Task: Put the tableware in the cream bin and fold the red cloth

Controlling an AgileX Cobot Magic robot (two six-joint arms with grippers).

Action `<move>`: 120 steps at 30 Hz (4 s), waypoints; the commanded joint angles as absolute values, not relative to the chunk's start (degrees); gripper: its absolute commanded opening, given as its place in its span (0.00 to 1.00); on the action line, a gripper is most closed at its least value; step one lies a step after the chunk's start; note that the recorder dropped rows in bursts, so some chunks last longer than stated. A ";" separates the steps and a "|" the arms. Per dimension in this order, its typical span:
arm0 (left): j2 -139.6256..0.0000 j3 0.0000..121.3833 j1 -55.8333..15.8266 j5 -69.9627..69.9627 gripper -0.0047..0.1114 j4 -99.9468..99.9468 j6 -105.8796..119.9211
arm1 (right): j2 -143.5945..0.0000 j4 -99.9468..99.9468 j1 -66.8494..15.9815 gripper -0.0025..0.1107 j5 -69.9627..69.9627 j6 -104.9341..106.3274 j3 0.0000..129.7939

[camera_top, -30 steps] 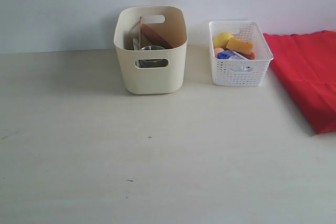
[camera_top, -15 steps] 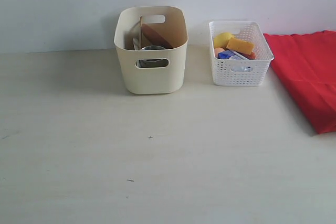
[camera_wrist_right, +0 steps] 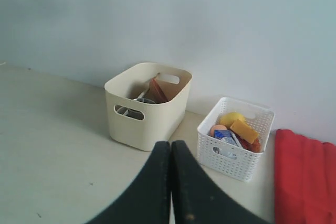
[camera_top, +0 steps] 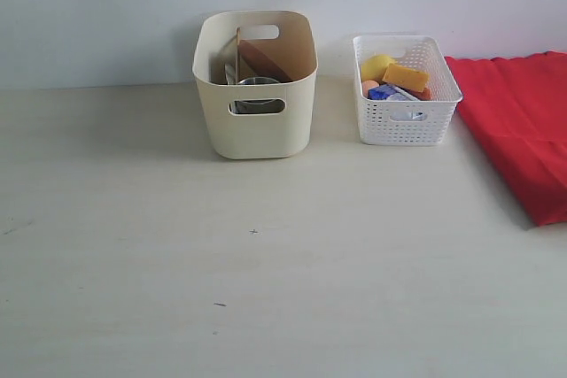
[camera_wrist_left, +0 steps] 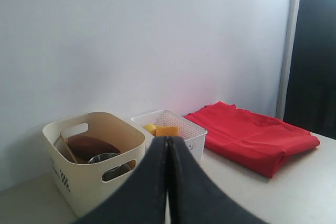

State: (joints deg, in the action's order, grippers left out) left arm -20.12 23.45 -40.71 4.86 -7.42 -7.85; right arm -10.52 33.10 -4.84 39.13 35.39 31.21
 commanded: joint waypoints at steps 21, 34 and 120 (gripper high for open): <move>-4.48 2.97 -12.26 4.22 0.04 -5.65 -14.42 | -10.04 33.13 -4.97 0.02 40.32 35.66 31.08; 0.00 0.00 -5.12 15.56 0.04 -8.66 -15.22 | -10.04 33.13 -4.97 0.02 40.32 35.66 31.08; 0.00 0.00 -5.12 20.70 0.04 -9.50 -10.93 | 0.00 32.50 -4.87 0.02 11.36 36.08 0.00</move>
